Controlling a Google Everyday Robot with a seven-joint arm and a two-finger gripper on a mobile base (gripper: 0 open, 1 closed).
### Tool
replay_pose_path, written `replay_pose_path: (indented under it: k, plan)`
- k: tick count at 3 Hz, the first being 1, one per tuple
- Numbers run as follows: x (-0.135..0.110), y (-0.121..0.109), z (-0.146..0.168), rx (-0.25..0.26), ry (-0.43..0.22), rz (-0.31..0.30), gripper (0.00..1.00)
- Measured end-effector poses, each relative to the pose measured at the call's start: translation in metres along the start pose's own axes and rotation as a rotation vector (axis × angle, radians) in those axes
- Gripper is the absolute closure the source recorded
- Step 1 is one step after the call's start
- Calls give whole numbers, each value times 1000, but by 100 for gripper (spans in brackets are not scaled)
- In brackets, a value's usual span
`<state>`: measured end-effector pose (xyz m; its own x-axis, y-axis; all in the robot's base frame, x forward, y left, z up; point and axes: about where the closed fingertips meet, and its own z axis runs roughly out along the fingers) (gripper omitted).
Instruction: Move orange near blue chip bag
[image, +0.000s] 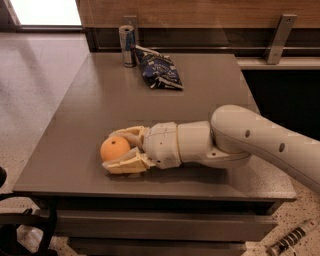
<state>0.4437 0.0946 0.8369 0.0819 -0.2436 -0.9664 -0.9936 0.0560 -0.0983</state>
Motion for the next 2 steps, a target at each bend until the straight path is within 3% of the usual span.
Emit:
replay_pose_path:
  k: [1,2]
  plan:
    - [-1,1,1,-3,0,-2,100]
    - [-1,1,1,-3,0,-2,100]
